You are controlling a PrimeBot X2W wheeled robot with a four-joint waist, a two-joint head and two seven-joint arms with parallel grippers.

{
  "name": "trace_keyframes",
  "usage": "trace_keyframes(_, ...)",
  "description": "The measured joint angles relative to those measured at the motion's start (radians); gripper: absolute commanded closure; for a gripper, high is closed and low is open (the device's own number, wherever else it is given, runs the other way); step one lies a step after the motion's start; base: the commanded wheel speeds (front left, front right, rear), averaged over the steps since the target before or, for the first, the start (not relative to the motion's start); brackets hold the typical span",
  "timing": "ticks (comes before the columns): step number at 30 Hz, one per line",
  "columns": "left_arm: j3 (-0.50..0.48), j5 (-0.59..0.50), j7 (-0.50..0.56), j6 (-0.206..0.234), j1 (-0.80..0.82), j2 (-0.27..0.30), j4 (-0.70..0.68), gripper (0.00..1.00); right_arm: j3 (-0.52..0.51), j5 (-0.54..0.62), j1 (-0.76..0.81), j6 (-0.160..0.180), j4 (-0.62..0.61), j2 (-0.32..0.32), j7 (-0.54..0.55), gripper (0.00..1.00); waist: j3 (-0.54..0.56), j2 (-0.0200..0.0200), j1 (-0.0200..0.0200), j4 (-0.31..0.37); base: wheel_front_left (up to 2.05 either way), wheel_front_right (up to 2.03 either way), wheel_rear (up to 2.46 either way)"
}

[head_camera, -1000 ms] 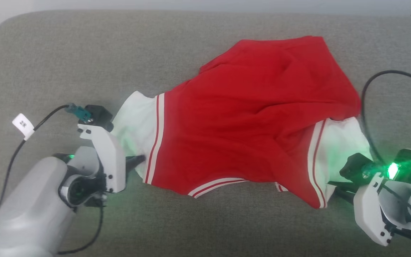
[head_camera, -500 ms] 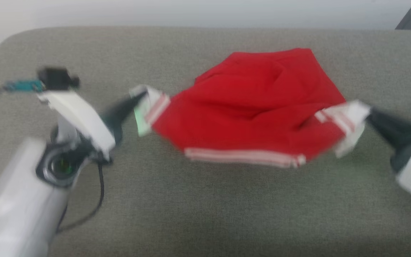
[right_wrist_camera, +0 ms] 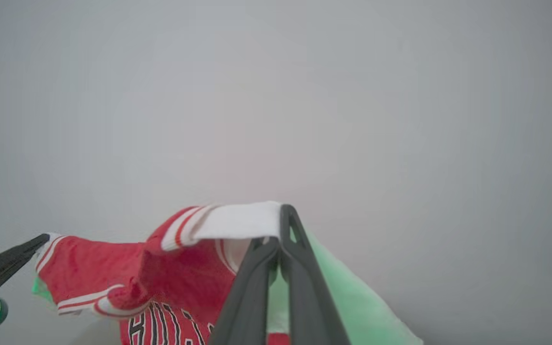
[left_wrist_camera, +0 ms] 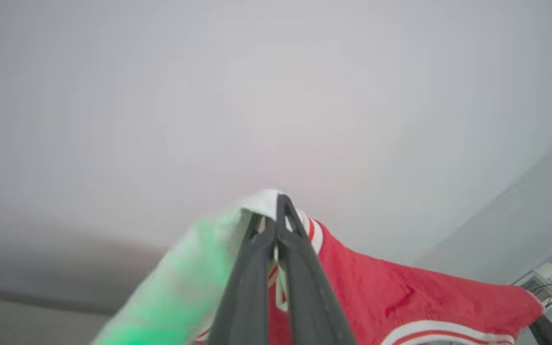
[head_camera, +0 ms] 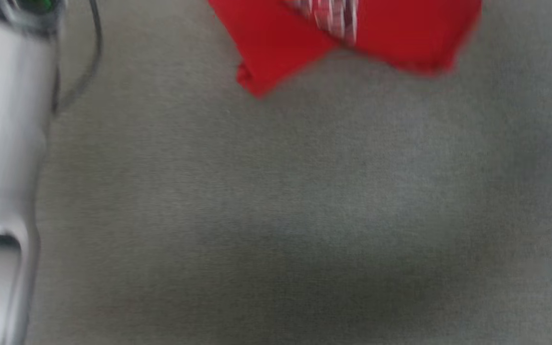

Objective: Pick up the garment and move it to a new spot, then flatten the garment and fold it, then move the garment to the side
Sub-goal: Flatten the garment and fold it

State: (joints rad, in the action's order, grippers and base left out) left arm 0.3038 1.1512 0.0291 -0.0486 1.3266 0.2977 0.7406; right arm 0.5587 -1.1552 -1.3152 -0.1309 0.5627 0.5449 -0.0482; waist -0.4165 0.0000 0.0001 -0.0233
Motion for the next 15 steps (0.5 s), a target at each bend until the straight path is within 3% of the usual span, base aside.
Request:
trace_keyframes(3,-0.004,-0.037,-0.07,-0.001,0.135,-0.025,0.078,1.0,-0.028,0.028,-0.151,0.0,0.11,-0.068,-0.05,1.0,-0.036,0.0,-0.0001,0.021,0.0,0.0,0.0)
trace_keyframes(9,-0.026,-0.053,-0.198,-0.049,0.34,-0.035,0.176,1.0,-0.041,0.092,-0.334,0.0,0.235,-0.113,-0.151,1.0,-0.056,0.0,0.0,0.045,0.0,0.0,0.0)
trace_keyframes(15,-0.014,-0.021,-0.187,-0.079,0.274,-0.03,0.223,1.0,0.025,0.097,-0.286,0.0,0.243,-0.087,-0.151,1.0,-0.03,0.0001,0.0,0.04,0.0,0.0,0.0)
